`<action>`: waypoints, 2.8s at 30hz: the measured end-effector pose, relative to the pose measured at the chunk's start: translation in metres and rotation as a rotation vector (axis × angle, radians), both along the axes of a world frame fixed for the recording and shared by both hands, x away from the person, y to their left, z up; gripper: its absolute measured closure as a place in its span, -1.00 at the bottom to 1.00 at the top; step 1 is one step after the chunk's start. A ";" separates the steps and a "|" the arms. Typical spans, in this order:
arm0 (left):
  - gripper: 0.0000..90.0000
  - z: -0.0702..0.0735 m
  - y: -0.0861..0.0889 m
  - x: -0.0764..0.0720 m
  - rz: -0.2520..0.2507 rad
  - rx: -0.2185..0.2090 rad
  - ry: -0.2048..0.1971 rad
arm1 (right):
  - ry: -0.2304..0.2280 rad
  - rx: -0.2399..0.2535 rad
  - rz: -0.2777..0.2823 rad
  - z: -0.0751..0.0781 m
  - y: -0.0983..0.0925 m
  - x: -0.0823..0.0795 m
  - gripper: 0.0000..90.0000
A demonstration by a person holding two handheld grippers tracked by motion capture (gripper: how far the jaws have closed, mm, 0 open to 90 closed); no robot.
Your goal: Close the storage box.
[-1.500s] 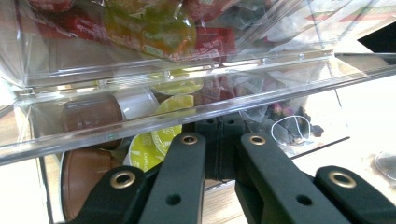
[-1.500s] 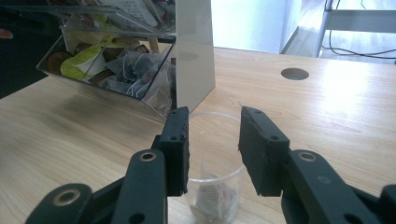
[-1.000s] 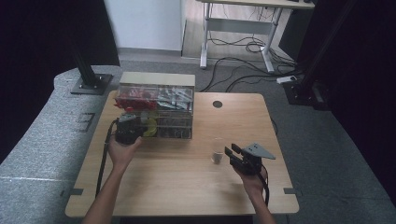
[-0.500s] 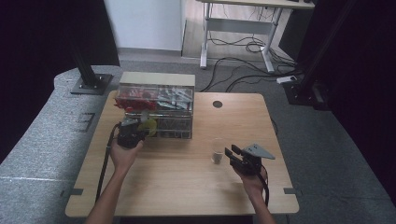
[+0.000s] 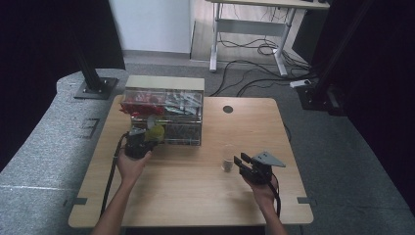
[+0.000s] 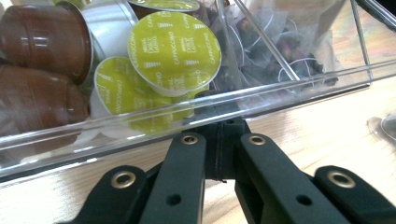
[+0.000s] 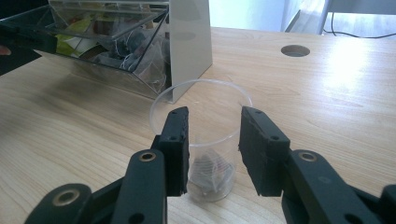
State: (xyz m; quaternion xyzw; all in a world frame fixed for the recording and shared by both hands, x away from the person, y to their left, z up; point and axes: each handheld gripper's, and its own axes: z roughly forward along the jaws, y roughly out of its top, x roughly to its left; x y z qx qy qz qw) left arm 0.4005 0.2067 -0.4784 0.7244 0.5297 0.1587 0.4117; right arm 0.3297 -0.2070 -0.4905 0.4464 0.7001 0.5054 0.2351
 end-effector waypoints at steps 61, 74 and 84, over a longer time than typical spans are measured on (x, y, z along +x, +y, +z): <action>0.12 -0.018 -0.015 -0.044 -0.144 -0.010 -0.019 | 0.000 0.002 -0.024 -0.001 -0.013 -0.004 -0.03; -0.05 -0.033 -0.008 -0.076 -0.158 0.026 -0.054 | 0.016 -0.025 -0.059 -0.015 -0.045 -0.028 -0.16; -0.07 -0.047 0.003 -0.098 -0.151 0.081 -0.029 | 0.077 -0.040 -0.080 -0.038 -0.067 -0.035 -0.17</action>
